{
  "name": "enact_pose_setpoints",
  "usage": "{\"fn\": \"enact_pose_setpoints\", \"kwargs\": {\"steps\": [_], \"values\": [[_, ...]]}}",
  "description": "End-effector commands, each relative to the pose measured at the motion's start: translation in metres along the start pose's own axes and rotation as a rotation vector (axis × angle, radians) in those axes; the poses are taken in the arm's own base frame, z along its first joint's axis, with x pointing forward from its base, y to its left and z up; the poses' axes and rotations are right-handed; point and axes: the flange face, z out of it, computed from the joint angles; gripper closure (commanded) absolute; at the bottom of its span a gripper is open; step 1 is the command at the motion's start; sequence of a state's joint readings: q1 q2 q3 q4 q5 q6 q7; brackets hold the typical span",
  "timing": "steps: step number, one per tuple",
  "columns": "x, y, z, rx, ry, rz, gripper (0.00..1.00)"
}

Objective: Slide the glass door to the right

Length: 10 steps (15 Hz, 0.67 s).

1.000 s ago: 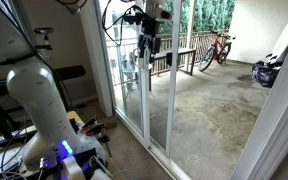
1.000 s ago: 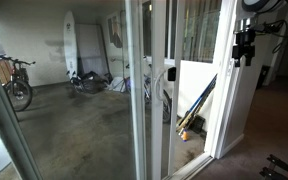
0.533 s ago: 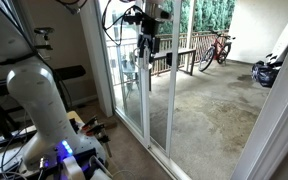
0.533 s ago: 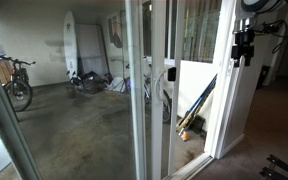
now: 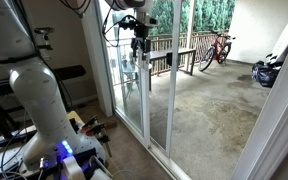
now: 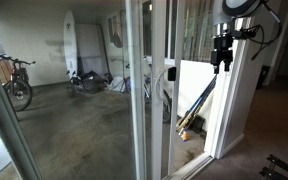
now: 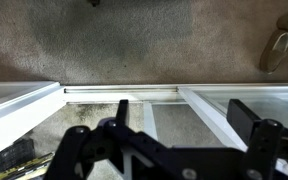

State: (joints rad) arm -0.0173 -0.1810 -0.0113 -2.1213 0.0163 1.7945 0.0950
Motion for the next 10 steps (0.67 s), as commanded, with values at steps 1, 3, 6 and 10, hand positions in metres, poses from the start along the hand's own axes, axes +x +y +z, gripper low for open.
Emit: {"fn": "enact_pose_setpoints", "kwargs": {"steps": [1, 3, 6, 10], "values": [[0.02, -0.022, 0.007, 0.044, -0.011, 0.039, 0.0], [0.028, -0.027, 0.013, 0.082, -0.026, 0.067, 0.0], [0.037, -0.038, 0.024, 0.198, -0.048, 0.156, 0.0], [0.047, -0.054, 0.033, 0.34, -0.007, 0.268, 0.0]]}}
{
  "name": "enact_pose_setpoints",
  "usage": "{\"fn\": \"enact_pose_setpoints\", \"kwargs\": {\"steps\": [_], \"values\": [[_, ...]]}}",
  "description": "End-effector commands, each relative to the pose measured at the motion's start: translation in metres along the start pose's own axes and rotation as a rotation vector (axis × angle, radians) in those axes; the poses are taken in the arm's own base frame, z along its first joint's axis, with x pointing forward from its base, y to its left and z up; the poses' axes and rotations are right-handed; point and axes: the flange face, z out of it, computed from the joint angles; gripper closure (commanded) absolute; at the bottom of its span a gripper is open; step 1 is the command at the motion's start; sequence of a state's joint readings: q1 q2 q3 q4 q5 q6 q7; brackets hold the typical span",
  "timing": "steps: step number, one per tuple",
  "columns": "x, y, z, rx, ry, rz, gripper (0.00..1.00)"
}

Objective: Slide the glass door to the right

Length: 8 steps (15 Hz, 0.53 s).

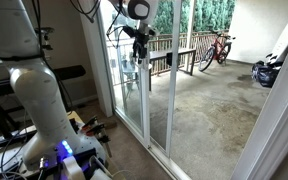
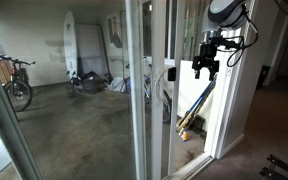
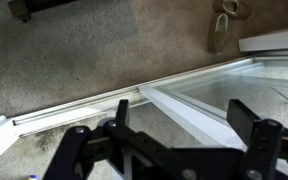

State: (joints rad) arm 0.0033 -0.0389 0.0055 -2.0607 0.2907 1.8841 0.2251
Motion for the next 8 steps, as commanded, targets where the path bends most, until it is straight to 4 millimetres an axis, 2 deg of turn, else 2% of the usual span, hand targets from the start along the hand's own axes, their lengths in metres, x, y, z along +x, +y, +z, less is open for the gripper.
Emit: {"fn": "enact_pose_setpoints", "kwargs": {"steps": [1, 5, 8], "values": [[0.004, -0.014, 0.009, 0.113, 0.041, 0.094, 0.0], [0.001, -0.036, 0.022, 0.152, 0.093, 0.094, 0.0], [-0.013, -0.065, 0.032, 0.175, 0.103, 0.061, 0.0]]}}
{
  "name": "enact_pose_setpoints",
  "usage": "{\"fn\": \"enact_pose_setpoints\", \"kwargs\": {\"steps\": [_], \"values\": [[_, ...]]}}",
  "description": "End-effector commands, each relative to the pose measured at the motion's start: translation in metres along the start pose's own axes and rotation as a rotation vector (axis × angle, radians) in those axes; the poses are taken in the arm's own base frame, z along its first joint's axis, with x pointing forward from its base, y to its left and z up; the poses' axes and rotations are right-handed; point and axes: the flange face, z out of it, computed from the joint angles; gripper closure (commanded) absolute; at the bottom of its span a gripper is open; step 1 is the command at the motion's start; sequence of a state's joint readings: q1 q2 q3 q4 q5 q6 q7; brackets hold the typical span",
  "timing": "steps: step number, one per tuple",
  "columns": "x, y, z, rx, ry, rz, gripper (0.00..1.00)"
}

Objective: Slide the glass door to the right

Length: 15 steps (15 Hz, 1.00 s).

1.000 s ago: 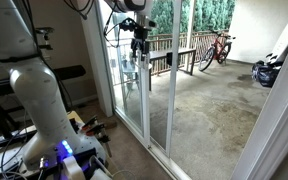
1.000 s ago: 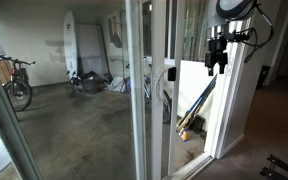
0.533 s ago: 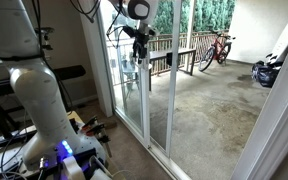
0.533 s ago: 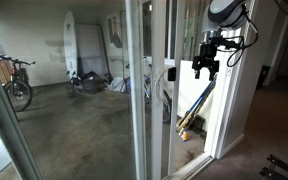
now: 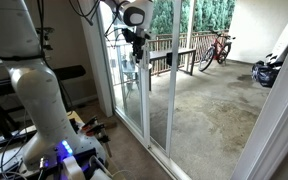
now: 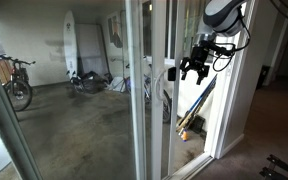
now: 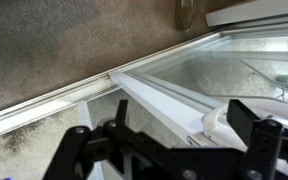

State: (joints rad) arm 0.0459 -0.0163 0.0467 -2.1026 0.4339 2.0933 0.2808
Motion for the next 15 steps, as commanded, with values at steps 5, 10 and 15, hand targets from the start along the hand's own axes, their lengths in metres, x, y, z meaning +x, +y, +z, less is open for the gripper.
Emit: {"fn": "enact_pose_setpoints", "kwargs": {"steps": [5, 10, 15], "values": [[-0.035, -0.076, 0.017, 0.112, 0.086, -0.029, 0.0], [-0.034, -0.11, -0.001, 0.134, 0.185, 0.009, 0.0], [-0.029, -0.116, -0.032, 0.14, 0.245, 0.073, 0.0]]}}
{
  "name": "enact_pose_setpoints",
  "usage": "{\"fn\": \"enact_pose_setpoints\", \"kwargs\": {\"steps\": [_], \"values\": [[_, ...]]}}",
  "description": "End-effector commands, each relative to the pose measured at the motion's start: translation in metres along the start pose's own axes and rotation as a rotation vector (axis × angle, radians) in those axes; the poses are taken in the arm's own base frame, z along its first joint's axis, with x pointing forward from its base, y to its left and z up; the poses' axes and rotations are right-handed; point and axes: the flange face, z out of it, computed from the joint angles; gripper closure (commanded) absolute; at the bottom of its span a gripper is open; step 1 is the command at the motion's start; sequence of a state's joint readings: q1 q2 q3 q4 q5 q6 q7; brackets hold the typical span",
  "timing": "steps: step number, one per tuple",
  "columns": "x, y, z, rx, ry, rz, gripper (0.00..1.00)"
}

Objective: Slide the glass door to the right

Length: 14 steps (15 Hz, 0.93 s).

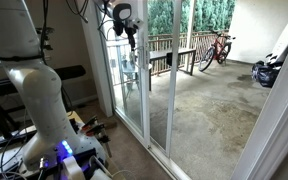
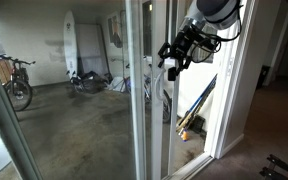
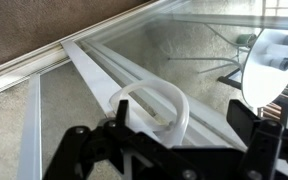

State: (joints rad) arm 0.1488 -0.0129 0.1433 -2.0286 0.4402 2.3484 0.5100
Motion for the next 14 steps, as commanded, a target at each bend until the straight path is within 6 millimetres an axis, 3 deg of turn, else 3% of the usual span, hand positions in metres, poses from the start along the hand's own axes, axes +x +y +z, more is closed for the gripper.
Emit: {"fn": "enact_pose_setpoints", "kwargs": {"steps": [1, 4, 7, 11, 14], "values": [[0.01, -0.007, -0.019, -0.002, 0.042, 0.061, 0.0], [0.024, -0.009, -0.033, 0.006, 0.058, 0.101, 0.0], [0.047, 0.004, -0.038, -0.032, 0.066, 0.169, 0.0], [0.075, 0.034, -0.026, -0.108, 0.054, 0.24, 0.0], [0.079, 0.047, -0.012, -0.144, 0.005, 0.246, 0.0]]}}
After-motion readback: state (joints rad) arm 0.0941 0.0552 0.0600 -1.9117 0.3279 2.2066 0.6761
